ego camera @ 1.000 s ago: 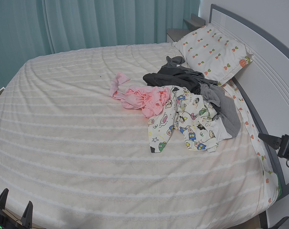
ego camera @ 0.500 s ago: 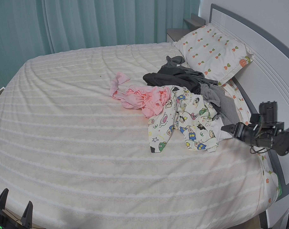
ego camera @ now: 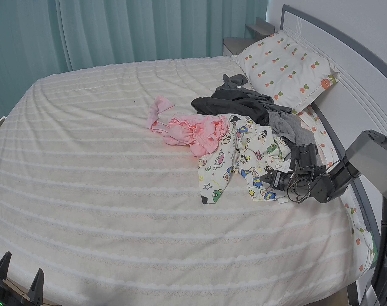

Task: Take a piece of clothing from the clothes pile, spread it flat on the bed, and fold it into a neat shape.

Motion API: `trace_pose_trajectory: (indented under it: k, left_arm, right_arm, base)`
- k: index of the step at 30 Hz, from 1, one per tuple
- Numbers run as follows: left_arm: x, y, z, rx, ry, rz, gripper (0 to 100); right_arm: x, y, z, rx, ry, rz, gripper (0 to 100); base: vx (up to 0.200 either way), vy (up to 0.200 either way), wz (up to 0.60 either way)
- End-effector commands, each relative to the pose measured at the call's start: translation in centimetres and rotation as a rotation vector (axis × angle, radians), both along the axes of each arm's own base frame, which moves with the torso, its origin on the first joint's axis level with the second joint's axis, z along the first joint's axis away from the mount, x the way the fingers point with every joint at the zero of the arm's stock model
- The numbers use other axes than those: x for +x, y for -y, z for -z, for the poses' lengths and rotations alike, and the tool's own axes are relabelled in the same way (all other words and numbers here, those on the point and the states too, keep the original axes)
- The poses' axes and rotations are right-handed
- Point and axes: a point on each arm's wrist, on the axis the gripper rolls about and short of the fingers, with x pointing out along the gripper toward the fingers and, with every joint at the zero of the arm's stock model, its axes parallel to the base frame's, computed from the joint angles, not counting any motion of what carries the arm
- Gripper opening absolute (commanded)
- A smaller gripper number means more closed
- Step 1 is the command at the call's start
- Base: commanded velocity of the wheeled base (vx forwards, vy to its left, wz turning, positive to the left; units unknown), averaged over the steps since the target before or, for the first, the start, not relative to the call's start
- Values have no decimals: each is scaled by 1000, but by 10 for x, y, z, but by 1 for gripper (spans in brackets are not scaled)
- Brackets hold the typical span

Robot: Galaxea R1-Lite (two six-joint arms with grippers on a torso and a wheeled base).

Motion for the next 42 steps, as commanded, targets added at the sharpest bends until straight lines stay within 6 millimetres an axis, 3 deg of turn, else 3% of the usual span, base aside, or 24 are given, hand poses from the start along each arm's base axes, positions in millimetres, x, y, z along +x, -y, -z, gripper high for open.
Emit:
trace_pose_trajectory:
  k: [1,8,14,25,42]
  left_arm:
    - [-1,0,3,1,7,0,100]
    - [-1,0,3,-1,9,0,100]
    - [-1,0,4,-1,6,0,100]
    - [-1,0,4,-1,6,0,100]
    - [-1,0,3,-1,7,0,100]
  right_arm:
    - [10,-1,7,-31,0,-8,100]
    - [-4,7,-26,-47,58,18,100]
    - [-14,10,-36,-65,67,12,100]
    - [14,3,7,-107,19,-14,100]
    - [30,-16,22,-194,-14,-41,100]
  base:
    - [0,0,0]
    - [0,0,0]
    - [0,0,0]
    - [0,0,0]
    - [0,0,0]
